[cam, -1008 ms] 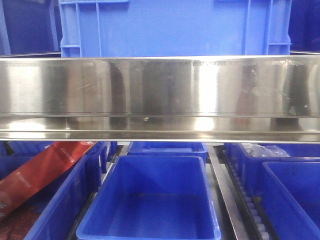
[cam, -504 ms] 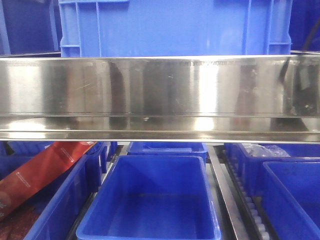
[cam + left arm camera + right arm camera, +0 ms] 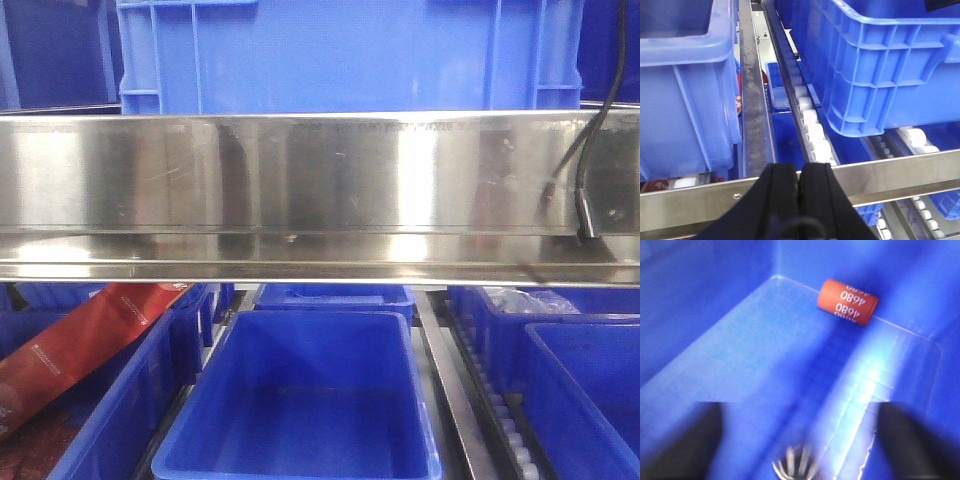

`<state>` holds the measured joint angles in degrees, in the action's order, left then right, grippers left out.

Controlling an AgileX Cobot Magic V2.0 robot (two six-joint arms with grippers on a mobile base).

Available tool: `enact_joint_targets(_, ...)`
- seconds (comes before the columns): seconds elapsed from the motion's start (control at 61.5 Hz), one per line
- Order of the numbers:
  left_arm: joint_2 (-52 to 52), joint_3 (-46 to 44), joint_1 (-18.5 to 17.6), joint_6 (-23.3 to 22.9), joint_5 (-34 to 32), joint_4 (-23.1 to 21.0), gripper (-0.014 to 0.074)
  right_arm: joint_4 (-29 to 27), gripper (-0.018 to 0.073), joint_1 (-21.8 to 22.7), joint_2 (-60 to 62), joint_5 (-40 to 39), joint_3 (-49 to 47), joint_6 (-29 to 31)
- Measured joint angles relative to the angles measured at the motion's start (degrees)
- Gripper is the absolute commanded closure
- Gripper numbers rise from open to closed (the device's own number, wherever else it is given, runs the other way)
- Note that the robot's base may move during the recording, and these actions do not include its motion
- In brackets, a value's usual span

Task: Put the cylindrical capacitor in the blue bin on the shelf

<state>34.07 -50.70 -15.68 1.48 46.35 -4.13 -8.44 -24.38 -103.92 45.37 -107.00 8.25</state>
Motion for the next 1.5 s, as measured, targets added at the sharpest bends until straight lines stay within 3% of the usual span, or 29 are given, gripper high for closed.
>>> enact_joint_targets(0.13,0.00,0.00,0.10,0.00,0.00,-0.14,0.0708,0.00,0.0108,0.00,1.20,0.12,0.00,0.00)
enact_joint_targets(0.374,0.00,0.00,0.10,0.00,0.00,-0.14,0.0708,0.00,0.0602,0.12,8.45,1.83,0.00,0.00)
enact_joint_targets(0.471,0.00,0.00,0.10,0.00,0.00,-0.14,0.0708,0.00,0.0725,0.50,12.86,1.83,1.21,0.00)
enact_joint_targets(0.666,0.00,0.00,0.10,0.00,0.00,-0.14,0.0708,-0.12,0.0715,2.59,26.76,-2.91,13.86,0.00)
enact_joint_targets(1.17,0.00,0.00,0.10,0.00,0.00,-0.14,0.0708,-0.12,0.0715,4.73,65.00,-22.54,62.87,0.10)
enact_joint_targets(1.496,0.00,0.00,0.10,0.00,-0.88,-0.14,0.0708,-0.12,0.0715,4.73,82.41,-29.18,76.74,0.10)
